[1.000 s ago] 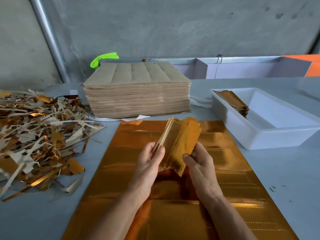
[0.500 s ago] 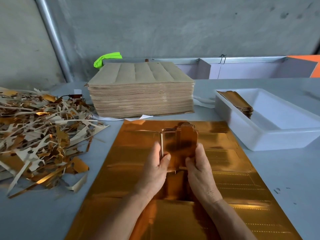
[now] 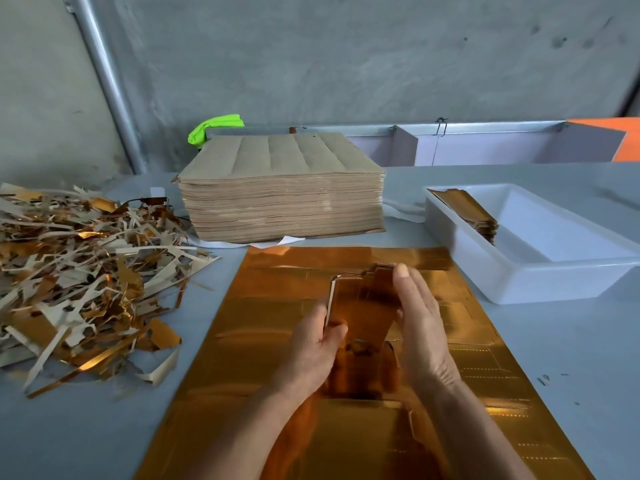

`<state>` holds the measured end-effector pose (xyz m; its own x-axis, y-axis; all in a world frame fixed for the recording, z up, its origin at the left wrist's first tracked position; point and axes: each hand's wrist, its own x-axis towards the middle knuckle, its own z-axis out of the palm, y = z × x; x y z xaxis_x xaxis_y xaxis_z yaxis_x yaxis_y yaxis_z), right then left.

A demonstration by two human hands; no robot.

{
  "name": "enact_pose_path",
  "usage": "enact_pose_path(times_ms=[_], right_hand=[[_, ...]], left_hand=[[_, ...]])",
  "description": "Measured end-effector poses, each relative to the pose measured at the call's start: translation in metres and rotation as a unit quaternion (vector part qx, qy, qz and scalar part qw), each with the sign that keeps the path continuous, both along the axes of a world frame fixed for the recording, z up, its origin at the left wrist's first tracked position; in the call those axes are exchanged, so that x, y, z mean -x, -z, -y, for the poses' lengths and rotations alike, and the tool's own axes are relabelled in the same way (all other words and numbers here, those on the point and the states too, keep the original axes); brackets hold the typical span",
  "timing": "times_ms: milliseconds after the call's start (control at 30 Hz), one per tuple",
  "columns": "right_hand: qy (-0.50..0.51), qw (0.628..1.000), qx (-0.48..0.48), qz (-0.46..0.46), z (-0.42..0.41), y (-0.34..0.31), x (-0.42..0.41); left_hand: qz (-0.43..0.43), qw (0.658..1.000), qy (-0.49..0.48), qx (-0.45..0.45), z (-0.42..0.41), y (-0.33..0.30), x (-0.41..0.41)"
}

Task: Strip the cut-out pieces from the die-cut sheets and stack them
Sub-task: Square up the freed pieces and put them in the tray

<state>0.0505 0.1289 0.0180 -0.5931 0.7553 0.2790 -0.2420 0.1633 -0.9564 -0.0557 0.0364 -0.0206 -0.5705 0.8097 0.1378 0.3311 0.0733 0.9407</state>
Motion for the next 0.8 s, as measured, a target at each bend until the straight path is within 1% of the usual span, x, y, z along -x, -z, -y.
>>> enact_pose_path(times_ms=[67, 133, 233, 333, 367, 467, 567, 633, 733, 800], right_hand=[[0.024, 0.999, -0.027, -0.016, 0.001, -0.013, 0.006], [0.031, 0.999, -0.022, -0.004, 0.004, -0.021, 0.013], [-0.012, 0.999, -0.016, 0.037, 0.003, -0.031, 0.018], [-0.055, 0.997, 0.029, 0.041, -0.008, -0.037, 0.012], [-0.057, 0.997, 0.039, 0.045, -0.01, -0.034, 0.009], [-0.071, 0.994, 0.037, 0.078, -0.006, -0.019, 0.002], [-0.059, 0.995, 0.041, 0.068, 0.004, -0.008, 0.003], [-0.031, 0.996, 0.054, 0.064, 0.007, -0.01, 0.003], [-0.029, 0.994, 0.085, 0.068, 0.002, -0.016, 0.0], [-0.032, 0.994, 0.092, 0.058, 0.001, -0.02, -0.005]], left_hand=[[-0.02, 1.0, 0.004, 0.01, 0.001, 0.001, 0.0], [-0.012, 1.0, 0.015, 0.022, 0.001, -0.001, -0.002], [0.062, 0.998, -0.007, 0.008, -0.003, -0.011, -0.001], [0.173, 0.984, -0.022, -0.038, -0.003, -0.027, 0.005], [0.191, 0.98, -0.019, -0.048, -0.003, -0.031, 0.007], [0.213, 0.975, -0.007, -0.06, -0.001, -0.039, 0.006], [0.253, 0.966, 0.007, -0.057, -0.002, -0.043, -0.004], [0.28, 0.958, 0.012, -0.052, -0.003, -0.046, -0.009], [0.331, 0.941, 0.027, -0.06, -0.004, -0.053, -0.009], [0.311, 0.949, 0.003, -0.04, -0.007, -0.057, -0.011]])
